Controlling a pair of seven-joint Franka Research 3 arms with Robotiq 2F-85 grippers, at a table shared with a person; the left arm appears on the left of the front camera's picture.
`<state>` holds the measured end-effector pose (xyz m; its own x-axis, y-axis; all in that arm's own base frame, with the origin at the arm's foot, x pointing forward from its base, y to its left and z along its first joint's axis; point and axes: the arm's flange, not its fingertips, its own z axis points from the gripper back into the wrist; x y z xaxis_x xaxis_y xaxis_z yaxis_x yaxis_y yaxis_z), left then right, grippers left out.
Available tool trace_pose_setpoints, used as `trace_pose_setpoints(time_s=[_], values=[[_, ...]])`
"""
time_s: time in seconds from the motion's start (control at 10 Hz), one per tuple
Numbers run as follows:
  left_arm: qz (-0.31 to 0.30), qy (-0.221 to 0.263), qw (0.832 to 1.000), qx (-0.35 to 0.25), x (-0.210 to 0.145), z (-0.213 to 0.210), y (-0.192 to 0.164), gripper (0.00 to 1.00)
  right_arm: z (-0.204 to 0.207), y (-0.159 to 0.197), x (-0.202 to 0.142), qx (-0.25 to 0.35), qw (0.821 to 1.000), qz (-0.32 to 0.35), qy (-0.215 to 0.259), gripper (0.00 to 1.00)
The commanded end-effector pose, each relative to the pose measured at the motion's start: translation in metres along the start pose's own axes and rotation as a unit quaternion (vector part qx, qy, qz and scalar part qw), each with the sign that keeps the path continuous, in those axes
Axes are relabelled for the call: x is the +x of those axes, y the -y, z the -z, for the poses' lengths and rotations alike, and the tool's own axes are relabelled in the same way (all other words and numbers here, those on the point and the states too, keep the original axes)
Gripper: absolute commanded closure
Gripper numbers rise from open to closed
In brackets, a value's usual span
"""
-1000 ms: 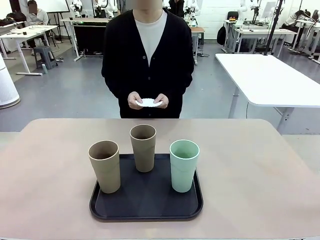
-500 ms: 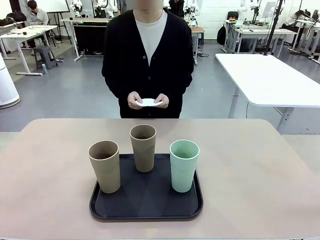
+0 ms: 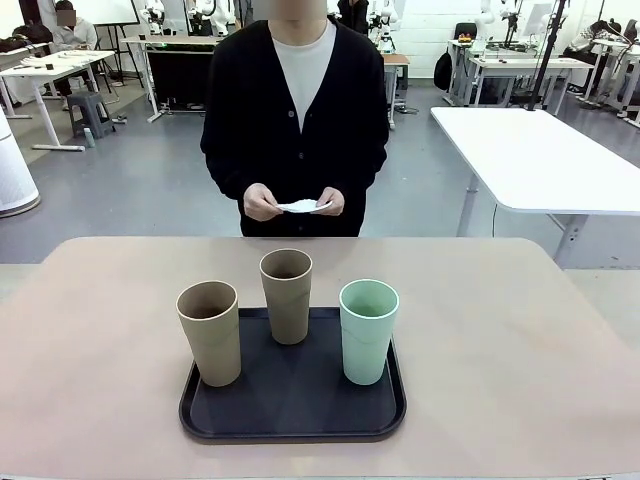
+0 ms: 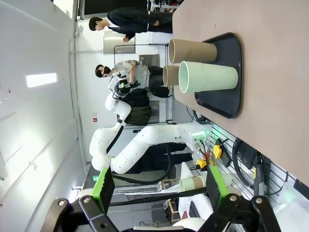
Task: Place coasters on the table and set cups on them.
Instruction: Pick up one Reusable plastic cup and place it on a coaster set by the human.
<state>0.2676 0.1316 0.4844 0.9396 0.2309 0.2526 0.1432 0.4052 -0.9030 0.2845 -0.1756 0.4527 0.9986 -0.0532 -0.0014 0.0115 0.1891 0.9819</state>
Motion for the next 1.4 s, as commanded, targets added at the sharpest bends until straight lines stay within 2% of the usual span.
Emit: trace_pose_setpoints(time_s=[0.0, 1.0, 1.1, 1.3], values=[[0.001, 0.004, 1.0, -0.008, 0.0, -0.002, 0.0, 0.0, 0.0, 0.0, 0.0, 0.001, 1.0, -0.001, 0.0, 0.0], [0.0, 0.0, 1.0, 0.0, 0.0, 0.0, 0.0, 0.0, 0.0, 0.0, 0.0, 0.001, 1.0, -0.001, 0.0, 0.0], [0.088, -0.097, 0.991, 0.031, 0.013, 0.01, 0.012, 0.0, 0.0, 0.0, 0.0, 0.001, 1.0, -0.001, 0.0, 0.0], [0.197, -0.182, 0.959, 0.088, 0.041, 0.036, 0.045, 0.0, 0.0, 0.0, 0.0, 0.001, 1.0, -0.001, 0.0, 0.0]])
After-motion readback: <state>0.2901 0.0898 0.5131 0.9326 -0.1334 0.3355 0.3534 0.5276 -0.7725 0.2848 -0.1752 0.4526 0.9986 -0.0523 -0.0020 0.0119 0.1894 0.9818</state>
